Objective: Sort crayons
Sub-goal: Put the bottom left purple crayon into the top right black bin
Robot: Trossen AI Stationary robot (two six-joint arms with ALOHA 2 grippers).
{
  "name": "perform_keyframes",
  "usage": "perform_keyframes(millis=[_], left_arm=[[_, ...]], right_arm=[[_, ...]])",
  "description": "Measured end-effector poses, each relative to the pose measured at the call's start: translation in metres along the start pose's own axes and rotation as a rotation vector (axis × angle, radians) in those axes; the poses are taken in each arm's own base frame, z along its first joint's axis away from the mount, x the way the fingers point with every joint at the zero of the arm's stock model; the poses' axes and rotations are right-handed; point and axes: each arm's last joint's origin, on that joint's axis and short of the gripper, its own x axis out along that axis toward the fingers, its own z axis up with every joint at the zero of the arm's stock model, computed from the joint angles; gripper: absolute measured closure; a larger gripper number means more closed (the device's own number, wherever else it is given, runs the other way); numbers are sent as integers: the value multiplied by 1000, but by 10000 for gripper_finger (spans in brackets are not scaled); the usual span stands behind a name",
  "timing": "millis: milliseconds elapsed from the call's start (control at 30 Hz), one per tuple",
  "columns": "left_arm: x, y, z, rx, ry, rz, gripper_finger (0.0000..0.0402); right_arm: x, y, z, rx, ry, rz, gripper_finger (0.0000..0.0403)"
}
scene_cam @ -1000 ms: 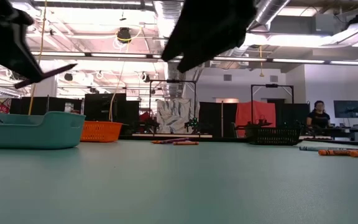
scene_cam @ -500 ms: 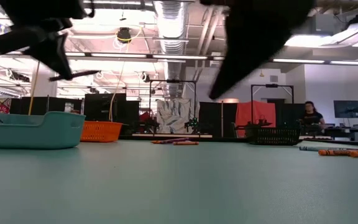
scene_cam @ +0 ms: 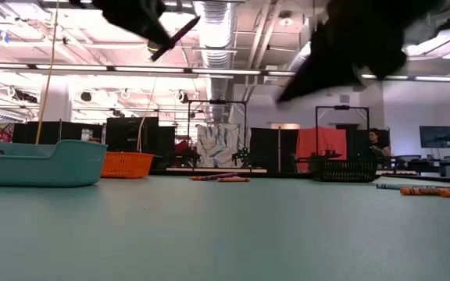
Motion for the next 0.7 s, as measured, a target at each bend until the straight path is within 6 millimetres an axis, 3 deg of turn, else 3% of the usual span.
perform_keyframes(millis=[167, 400, 533, 700], left_arm=[[0, 6, 15, 73, -189, -90, 401], [-7, 0, 34, 184, -442, -196, 401], [-12, -5, 42, 220, -537, -224, 401], [-15, -15, 49, 262, -625, -249, 401]], right_arm=[[-37, -16, 28, 25, -174, -5, 148], [-91, -47, 72, 84, -395, 152, 148], [-104, -57, 92, 83, -534, 266, 148], [-99, -65, 105, 70, -626, 287, 148]])
